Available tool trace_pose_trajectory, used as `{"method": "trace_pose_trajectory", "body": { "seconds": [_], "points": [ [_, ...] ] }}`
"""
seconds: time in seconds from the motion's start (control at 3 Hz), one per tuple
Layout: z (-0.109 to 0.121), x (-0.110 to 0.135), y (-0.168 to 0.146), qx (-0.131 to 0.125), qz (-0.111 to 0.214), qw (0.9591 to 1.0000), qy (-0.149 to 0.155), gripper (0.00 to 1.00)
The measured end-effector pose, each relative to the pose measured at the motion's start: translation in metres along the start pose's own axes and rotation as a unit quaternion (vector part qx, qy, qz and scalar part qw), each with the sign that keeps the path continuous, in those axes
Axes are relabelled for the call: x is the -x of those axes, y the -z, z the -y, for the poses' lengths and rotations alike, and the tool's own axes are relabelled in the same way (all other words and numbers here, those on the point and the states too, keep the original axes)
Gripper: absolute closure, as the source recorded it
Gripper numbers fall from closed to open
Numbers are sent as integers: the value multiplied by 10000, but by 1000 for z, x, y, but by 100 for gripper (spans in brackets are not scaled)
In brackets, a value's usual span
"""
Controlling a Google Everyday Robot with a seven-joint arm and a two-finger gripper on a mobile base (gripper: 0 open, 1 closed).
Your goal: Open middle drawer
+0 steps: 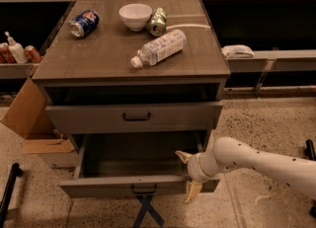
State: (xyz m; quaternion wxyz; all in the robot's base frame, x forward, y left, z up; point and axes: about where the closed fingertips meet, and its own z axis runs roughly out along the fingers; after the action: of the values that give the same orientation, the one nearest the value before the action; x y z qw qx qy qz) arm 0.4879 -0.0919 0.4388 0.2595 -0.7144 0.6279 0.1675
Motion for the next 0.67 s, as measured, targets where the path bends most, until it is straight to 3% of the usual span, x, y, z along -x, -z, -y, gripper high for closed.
{"method": "trace_pose_trajectory", "body": {
  "seconds": [0.33, 0.67],
  "points": [
    [0, 0, 0, 0, 0, 10000, 0, 0],
    [-10, 1, -8, 163, 8, 9999, -2, 0]
  ]
}}
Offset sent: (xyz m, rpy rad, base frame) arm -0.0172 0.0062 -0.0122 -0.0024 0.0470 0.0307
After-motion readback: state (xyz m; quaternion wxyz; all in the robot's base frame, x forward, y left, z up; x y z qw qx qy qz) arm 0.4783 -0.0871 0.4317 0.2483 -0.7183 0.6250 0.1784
